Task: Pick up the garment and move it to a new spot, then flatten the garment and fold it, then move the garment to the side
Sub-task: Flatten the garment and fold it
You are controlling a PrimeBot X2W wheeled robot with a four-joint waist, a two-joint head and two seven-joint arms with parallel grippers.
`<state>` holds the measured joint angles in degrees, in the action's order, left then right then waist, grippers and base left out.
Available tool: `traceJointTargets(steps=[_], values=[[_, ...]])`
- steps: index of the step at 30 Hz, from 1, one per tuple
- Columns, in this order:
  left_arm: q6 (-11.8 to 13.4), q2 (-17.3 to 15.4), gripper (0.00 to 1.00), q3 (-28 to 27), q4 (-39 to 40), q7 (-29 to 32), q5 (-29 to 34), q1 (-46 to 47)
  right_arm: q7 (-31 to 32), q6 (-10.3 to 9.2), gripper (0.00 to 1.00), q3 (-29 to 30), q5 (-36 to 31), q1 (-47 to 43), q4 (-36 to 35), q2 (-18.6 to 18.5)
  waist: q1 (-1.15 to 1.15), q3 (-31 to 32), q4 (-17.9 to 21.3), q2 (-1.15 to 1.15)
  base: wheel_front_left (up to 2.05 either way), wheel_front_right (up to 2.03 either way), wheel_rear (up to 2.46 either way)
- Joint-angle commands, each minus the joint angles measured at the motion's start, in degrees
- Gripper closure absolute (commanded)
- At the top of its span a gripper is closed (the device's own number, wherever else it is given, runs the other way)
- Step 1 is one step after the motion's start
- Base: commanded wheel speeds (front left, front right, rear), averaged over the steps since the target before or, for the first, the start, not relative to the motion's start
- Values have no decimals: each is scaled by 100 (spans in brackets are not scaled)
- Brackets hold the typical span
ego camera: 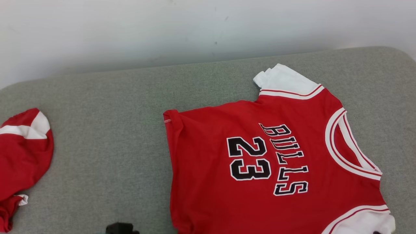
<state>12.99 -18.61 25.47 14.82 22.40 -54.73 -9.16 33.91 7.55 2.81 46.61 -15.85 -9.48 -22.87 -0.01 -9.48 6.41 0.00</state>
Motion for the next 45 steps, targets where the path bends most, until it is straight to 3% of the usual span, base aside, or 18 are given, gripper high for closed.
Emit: traceJointTargets(steps=[1,10,17,27,28,29,30,38,42,45], values=[[109,-30,100,-85,73,141,-115,177,178,-13,100,49,65,216,-83,-23,1,-33,-9,0,0,0,0],[1017,-83,100,-271,377,1897,-966,1477,1815,-13,100,332,20,1511,-156,113,1,-486,-196,0,0,0,0],[1576,-46,100,-541,155,2465,-1103,2579,2399,-13,100,339,-282,2674,189,268,1,-863,-212,0,0,0,0],[1655,50,100,-522,-315,2450,-991,3010,1988,-13,99,157,-695,3496,765,333,1,-1043,-190,0,0,0,0],[1656,55,100,-544,-347,2399,-968,2990,1911,-13,80,116,-687,3548,804,348,1,-1042,-189,0,0,0,0],[1653,66,100,-569,-376,2354,-944,2962,1869,-13,39,61,-634,3586,841,354,1,-1032,-188,0,0,0,0],[1590,64,2,-595,-421,2238,-910,2866,1770,-13,0,-25,-564,3556,871,299,1,-988,-187,0,0,0,0],[1364,2,0,-849,-156,1611,-775,2267,1073,-13,0,-75,-454,3091,556,1,1,-649,-134,0,0,0,0],[931,-580,0,-555,265,1055,75,1824,766,-13,0,-187,-688,2495,292,-440,1,-496,-77,0,0,0,0],[814,-643,0,-320,445,563,603,1569,483,-13,0,-243,-941,2098,293,-799,1,-484,-61,0,0,0,0]])
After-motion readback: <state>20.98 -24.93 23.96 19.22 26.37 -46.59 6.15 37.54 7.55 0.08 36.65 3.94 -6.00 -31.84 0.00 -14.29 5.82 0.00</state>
